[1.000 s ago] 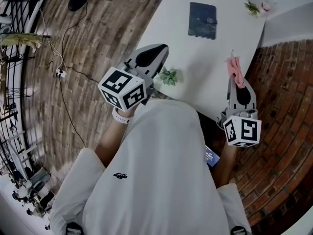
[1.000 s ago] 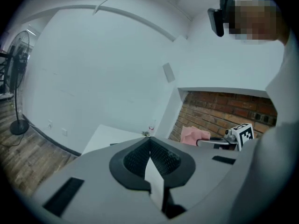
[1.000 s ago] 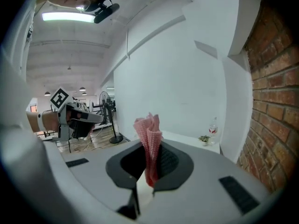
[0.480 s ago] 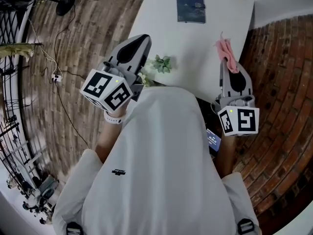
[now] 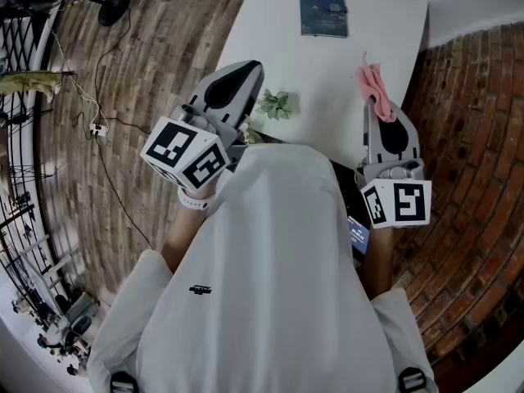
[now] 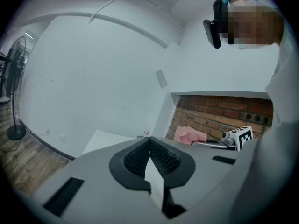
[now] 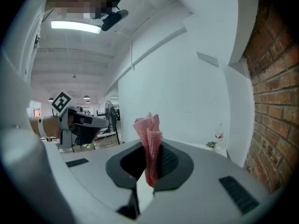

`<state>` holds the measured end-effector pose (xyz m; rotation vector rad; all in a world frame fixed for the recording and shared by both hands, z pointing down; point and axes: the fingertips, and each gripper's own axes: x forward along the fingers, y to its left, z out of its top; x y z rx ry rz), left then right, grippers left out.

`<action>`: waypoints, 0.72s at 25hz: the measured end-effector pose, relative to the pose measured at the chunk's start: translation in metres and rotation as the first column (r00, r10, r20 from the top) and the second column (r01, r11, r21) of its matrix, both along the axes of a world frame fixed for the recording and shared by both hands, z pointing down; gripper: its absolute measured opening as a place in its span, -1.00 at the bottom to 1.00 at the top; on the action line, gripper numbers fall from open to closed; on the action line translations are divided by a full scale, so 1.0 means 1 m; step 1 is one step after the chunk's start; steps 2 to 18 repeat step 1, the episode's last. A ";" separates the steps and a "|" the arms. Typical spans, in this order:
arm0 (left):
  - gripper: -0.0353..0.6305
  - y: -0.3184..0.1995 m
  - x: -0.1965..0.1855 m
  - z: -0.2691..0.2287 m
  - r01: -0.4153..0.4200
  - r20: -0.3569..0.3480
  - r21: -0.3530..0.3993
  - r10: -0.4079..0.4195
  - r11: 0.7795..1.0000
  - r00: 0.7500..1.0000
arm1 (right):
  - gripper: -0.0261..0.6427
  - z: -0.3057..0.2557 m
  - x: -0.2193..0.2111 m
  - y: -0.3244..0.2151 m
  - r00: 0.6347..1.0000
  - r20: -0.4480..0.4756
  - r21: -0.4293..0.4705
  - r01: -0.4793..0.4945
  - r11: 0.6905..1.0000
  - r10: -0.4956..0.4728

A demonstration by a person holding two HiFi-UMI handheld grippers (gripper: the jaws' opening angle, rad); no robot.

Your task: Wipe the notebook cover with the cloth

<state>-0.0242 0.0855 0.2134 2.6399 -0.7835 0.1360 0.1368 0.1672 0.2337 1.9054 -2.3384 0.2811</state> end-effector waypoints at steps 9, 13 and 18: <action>-0.83 0.001 0.000 -0.001 -0.005 -0.002 0.000 0.005 1.000 1.000 | -0.87 -0.001 -0.002 0.000 1.000 0.003 0.000 0.005 1.000 -0.005; -0.83 0.001 0.000 -0.001 -0.005 -0.002 0.000 0.005 1.000 1.000 | -0.87 -0.001 -0.002 0.000 1.000 0.003 0.000 0.005 1.000 -0.005; -0.83 0.001 0.000 -0.001 -0.005 -0.002 0.000 0.005 1.000 1.000 | -0.87 -0.001 -0.002 0.000 1.000 0.003 0.000 0.005 1.000 -0.005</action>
